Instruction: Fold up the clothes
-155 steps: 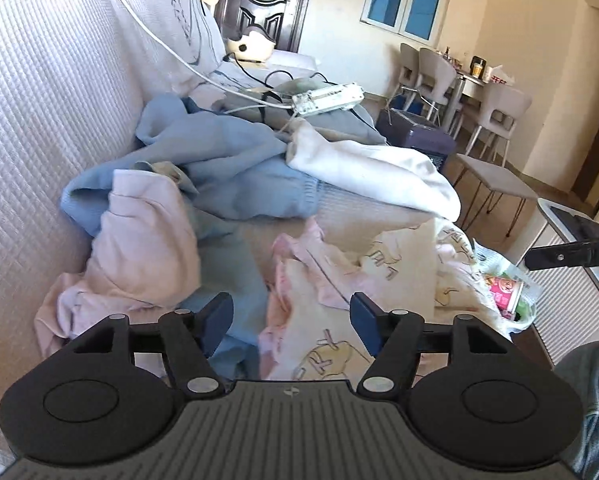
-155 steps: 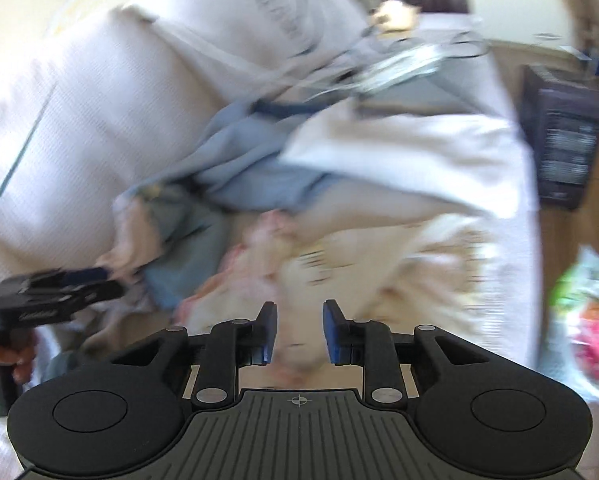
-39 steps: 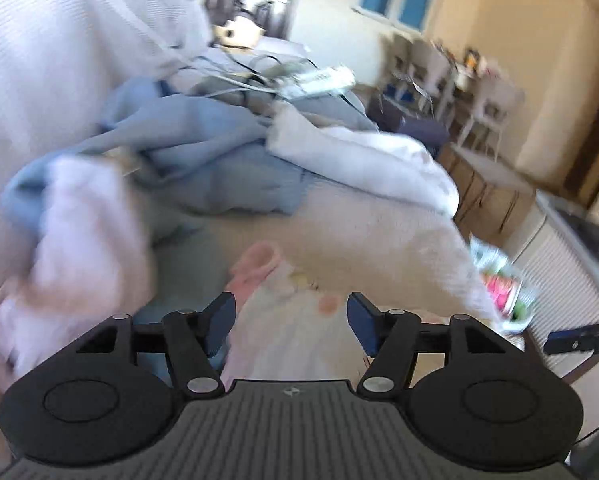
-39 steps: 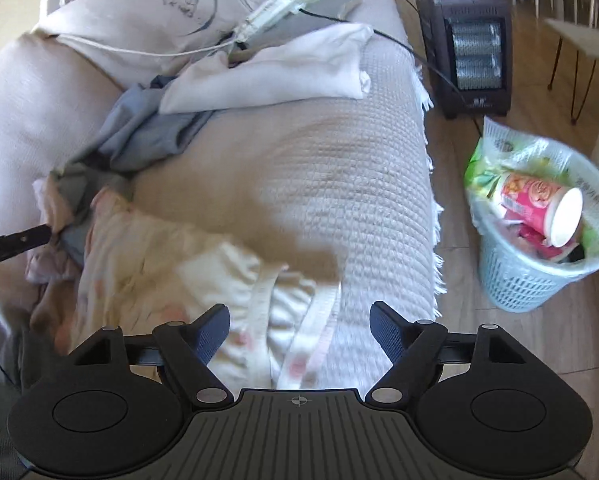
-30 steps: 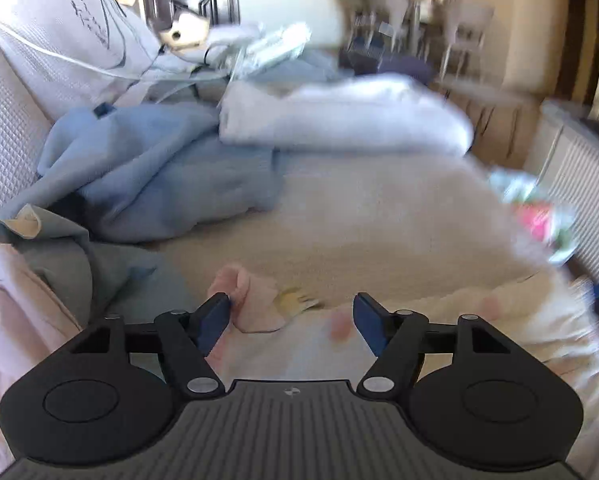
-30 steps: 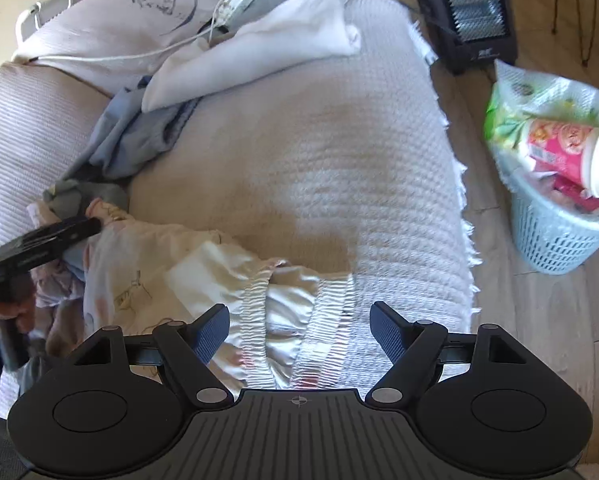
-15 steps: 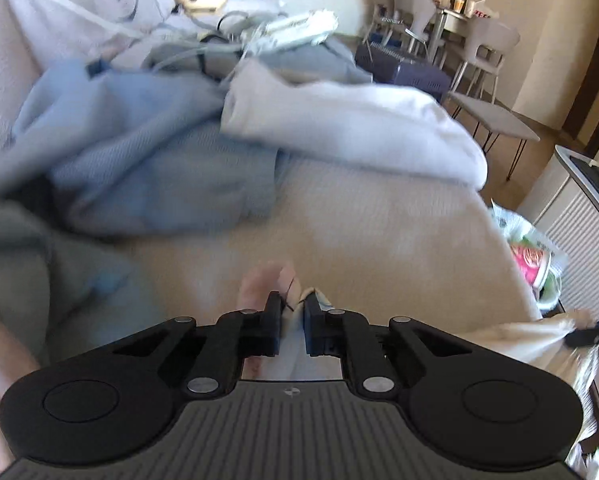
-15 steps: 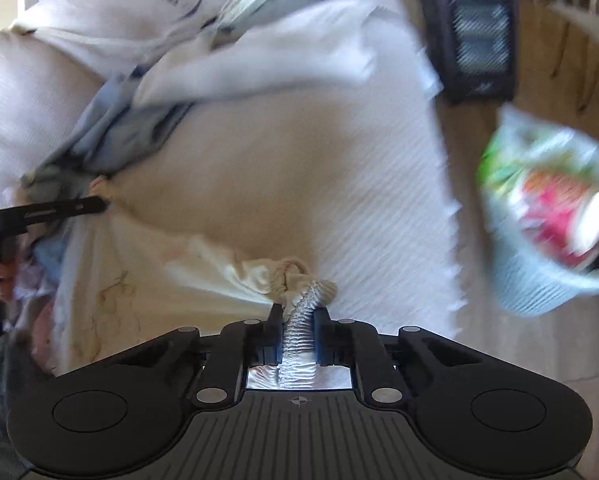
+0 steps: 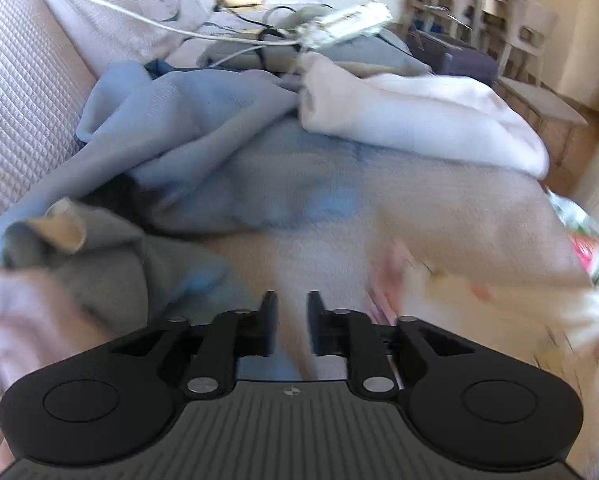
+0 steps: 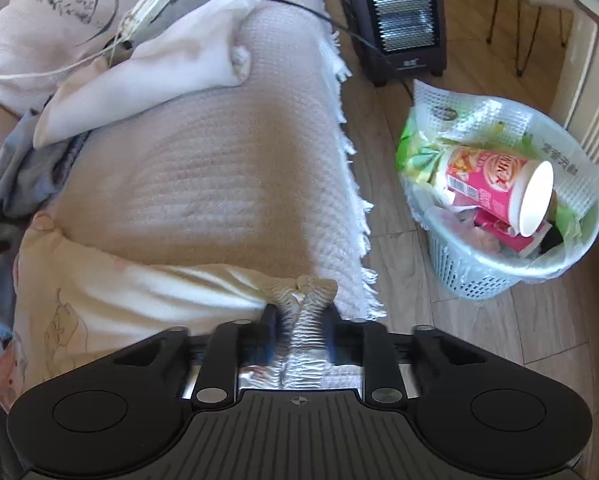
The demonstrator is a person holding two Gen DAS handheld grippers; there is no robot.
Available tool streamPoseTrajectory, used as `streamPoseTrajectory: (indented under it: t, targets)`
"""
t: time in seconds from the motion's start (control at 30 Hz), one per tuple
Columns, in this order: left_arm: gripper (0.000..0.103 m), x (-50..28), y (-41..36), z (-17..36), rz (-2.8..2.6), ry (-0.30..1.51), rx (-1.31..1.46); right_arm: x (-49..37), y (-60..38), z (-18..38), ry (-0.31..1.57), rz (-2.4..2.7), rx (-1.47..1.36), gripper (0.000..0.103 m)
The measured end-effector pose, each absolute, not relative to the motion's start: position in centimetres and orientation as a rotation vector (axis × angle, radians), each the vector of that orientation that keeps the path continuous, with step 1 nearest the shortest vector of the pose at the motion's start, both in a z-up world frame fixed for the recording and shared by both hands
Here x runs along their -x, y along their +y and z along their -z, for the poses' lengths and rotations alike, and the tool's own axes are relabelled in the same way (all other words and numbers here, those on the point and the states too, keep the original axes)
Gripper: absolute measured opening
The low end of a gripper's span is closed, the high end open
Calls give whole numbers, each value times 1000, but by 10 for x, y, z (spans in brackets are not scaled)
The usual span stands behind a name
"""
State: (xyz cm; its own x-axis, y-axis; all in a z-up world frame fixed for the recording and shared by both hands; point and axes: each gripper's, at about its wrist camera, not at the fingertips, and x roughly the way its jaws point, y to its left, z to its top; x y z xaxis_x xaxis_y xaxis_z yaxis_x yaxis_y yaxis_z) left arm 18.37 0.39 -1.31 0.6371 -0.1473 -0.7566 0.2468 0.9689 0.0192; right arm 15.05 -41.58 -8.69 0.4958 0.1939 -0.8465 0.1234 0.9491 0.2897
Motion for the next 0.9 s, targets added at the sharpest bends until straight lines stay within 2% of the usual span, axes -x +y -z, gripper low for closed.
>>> streamPoseTrajectory:
  t: [0.03, 0.17, 0.23, 0.3, 0.33, 0.4, 0.5, 0.57, 0.9]
  targets:
    - [35, -174, 4, 11, 226, 846, -134, -150, -419, 85, 1054, -36, -338, 39]
    - [39, -127, 3, 14, 169, 862, -197, -134, -424, 65, 1000, -57, -327, 43]
    - [54, -104, 3, 14, 187, 863, -212, -126, -424, 57, 987, -73, -330, 44]
    - [62, -82, 1, 12, 239, 856, -191, -119, -425, 53, 994, -97, -348, 46]
    - [65, -76, -4, 11, 281, 859, -170, -116, -423, 53, 1005, -111, -349, 51]
    - [66, -66, -14, 10, 364, 863, -130, -109, -419, 54, 1027, -138, -350, 61]
    - [66, -65, -42, 13, 442, 843, -150, -96, -414, 58, 1026, -144, -379, 67]
    - [66, -65, -58, 16, 481, 831, -155, -88, -413, 66, 1034, -138, -408, 75]
    - [66, -73, -76, 31, 551, 887, -71, -94, -396, 94, 1095, -133, -390, 76]
